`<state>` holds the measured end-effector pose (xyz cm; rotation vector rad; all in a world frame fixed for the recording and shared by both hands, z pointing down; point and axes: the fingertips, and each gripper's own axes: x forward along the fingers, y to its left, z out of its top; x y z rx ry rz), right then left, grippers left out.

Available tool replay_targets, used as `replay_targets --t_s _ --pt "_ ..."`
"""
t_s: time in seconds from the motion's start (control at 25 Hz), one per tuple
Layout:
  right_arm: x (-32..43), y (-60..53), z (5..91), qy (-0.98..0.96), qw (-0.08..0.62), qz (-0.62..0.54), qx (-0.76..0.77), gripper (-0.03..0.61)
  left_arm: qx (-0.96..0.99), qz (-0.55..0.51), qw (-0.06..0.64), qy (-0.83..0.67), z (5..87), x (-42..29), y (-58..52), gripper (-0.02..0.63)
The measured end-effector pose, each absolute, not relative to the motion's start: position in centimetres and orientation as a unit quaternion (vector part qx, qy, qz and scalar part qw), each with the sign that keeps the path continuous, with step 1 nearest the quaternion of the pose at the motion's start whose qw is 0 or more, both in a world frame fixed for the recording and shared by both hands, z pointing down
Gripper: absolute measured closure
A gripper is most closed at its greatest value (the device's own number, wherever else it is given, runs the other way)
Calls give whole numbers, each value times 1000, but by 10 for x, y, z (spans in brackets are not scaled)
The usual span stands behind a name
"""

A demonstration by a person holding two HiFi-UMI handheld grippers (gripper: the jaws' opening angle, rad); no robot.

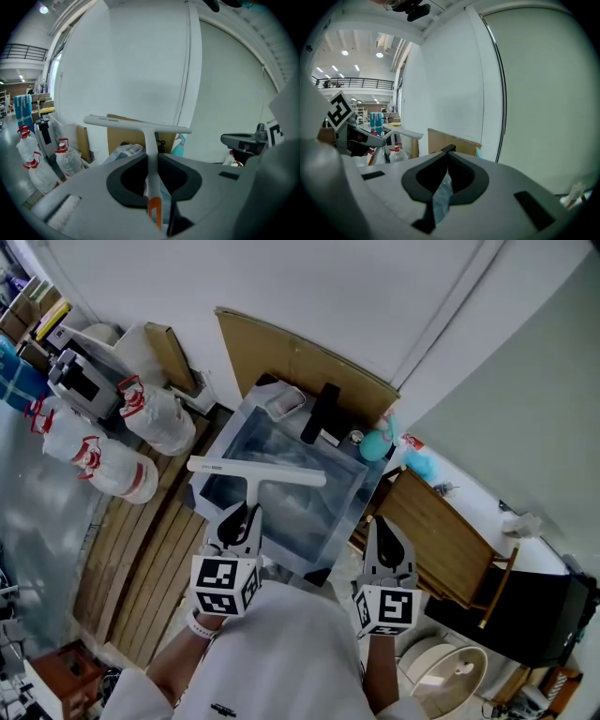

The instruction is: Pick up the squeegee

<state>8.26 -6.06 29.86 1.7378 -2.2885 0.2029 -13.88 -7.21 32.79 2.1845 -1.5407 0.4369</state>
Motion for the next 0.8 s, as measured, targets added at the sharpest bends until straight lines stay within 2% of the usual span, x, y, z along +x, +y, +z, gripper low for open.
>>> replay_targets --t_s 0.8 --pt "77 -44 309 -792 133 83 590 572 789 167 222 -548 338 -130 -57 548"
